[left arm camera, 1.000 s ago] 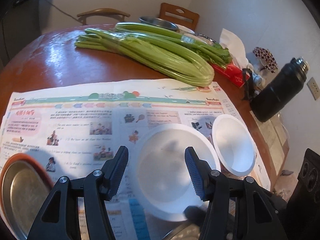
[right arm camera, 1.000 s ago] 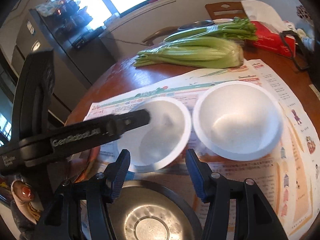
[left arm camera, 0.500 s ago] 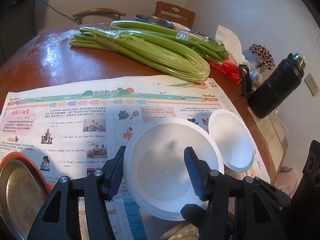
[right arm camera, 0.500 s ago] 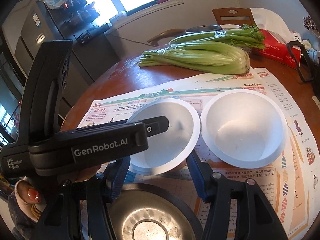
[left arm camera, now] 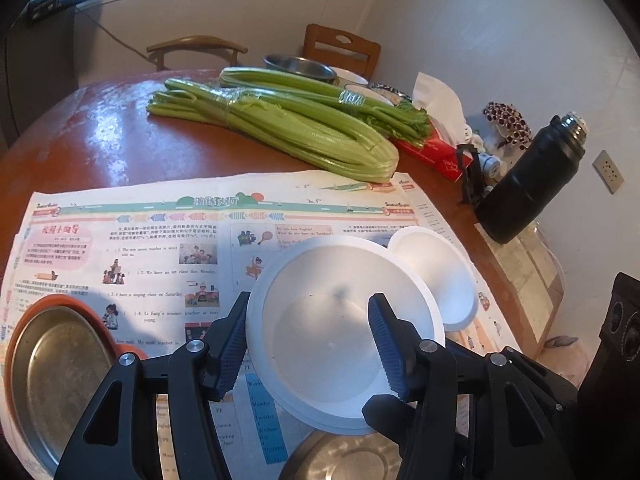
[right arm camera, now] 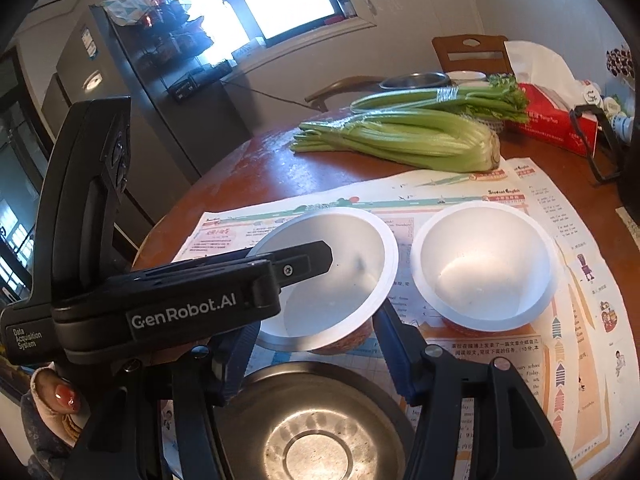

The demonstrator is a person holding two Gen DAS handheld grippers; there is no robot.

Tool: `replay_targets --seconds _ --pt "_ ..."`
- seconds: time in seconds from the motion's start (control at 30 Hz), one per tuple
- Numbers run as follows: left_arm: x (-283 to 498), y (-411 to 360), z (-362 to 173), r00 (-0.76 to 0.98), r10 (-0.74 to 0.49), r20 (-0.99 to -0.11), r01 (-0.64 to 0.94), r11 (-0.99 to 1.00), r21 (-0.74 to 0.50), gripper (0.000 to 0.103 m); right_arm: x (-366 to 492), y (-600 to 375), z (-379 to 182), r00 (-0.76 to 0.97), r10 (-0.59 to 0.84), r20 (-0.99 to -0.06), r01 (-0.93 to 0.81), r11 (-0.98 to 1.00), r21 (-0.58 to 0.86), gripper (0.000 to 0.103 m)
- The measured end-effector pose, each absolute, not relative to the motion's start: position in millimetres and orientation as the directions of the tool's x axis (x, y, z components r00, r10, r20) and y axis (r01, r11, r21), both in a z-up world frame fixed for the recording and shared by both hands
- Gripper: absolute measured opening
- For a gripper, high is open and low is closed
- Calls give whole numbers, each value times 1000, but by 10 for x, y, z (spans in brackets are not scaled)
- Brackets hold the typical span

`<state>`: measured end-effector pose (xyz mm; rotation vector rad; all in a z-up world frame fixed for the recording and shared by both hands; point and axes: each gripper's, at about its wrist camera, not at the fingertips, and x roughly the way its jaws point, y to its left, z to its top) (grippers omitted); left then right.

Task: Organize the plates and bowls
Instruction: 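Bring the held steel bowl under the larger red-printed paper bowl with the left tool, then grip the paper bowl rim with the left tool, nesting it in the steel bowl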

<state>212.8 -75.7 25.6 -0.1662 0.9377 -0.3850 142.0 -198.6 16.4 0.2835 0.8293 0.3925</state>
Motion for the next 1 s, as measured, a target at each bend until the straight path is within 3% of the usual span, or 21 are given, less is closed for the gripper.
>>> replay_targets --seconds 1.0 --pt "1502 -780 718 565 -443 -696 314 896 -315 59 862 -2046 544 670 432 -604 -257 898 357 59"
